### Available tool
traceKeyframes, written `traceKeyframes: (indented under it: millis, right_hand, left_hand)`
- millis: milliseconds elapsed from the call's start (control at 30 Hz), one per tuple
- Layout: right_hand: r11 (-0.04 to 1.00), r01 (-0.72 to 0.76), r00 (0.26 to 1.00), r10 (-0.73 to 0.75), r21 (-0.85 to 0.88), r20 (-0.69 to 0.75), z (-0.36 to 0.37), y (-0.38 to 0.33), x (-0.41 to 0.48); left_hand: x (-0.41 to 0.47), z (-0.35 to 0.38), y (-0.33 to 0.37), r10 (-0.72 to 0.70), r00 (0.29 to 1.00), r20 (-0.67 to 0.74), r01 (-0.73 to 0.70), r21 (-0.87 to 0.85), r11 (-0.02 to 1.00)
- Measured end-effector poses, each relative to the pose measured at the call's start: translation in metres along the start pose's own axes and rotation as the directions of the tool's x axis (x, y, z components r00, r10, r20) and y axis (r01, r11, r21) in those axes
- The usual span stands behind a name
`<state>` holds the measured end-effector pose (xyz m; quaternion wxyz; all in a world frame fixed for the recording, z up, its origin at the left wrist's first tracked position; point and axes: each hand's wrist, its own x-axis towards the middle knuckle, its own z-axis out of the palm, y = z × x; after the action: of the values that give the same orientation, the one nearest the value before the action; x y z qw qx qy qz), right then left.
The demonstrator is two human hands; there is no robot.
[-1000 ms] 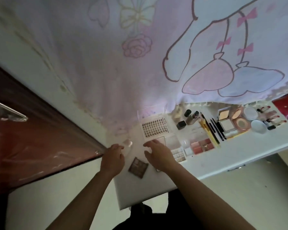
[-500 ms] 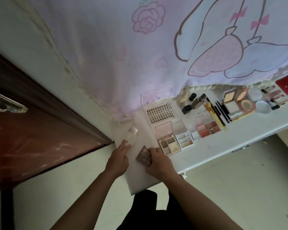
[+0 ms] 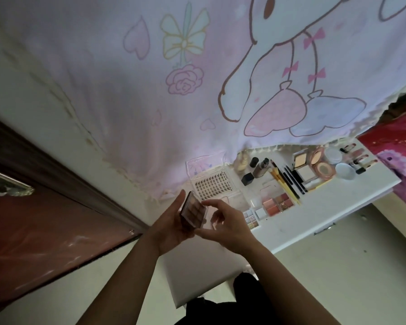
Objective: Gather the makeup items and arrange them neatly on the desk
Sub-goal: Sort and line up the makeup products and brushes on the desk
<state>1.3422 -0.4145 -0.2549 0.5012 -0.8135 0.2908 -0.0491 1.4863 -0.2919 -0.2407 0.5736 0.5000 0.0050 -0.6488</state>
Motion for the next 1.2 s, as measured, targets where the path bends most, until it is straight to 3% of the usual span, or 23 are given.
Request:
traceKeyframes:
  millis: [100,333,433,767,967,1033,1200]
  right_hand:
    - [0.998,0.06,0.998,-0.059,-0.031,0.023,-0.013,-0.01,0.002]
    - [0.904,0.199,0.98,-0.186,-0.379,0.072,-0.046,-0.025,0.001]
    - [0.871,0.21,0.978,-0.195,-0.443,0.08,-0.057,-0.025,0.002]
    - [0.925,0.192,0.98,-0.163,-0.328,0.115,-0.076,-0.019,0.002]
    - [0.973,0.129,0.976,-0.091,-0.191,0.199,-0.091,-0.014,0.005]
    - [0.981,0.106,0.97,-0.066,-0.162,0.234,-0.095,-0.013,0.007]
    - [0.989,0.004,0.987,-0.027,0.146,0.159,-0.095,-0.007,0.011]
  left_hand:
    - [0.002,0.009,0.004,0.02,0.998,0.051,-0.015,-0.089,0.996]
    - [0.017,0.03,0.003,0.102,0.995,0.014,-0.101,-0.032,0.994]
    - [0.025,0.036,-0.001,0.109,0.994,0.018,-0.109,-0.021,0.994]
    - [0.022,0.06,-0.002,0.115,0.993,0.038,-0.113,-0.049,0.992]
    - [0.019,0.055,0.001,0.07,0.997,-0.043,-0.072,-0.072,0.995]
    - [0.016,0.054,0.003,0.056,0.998,-0.013,-0.056,-0.055,0.997]
    - [0.013,0.048,0.006,-0.043,0.998,0.044,0.049,-0.142,0.989]
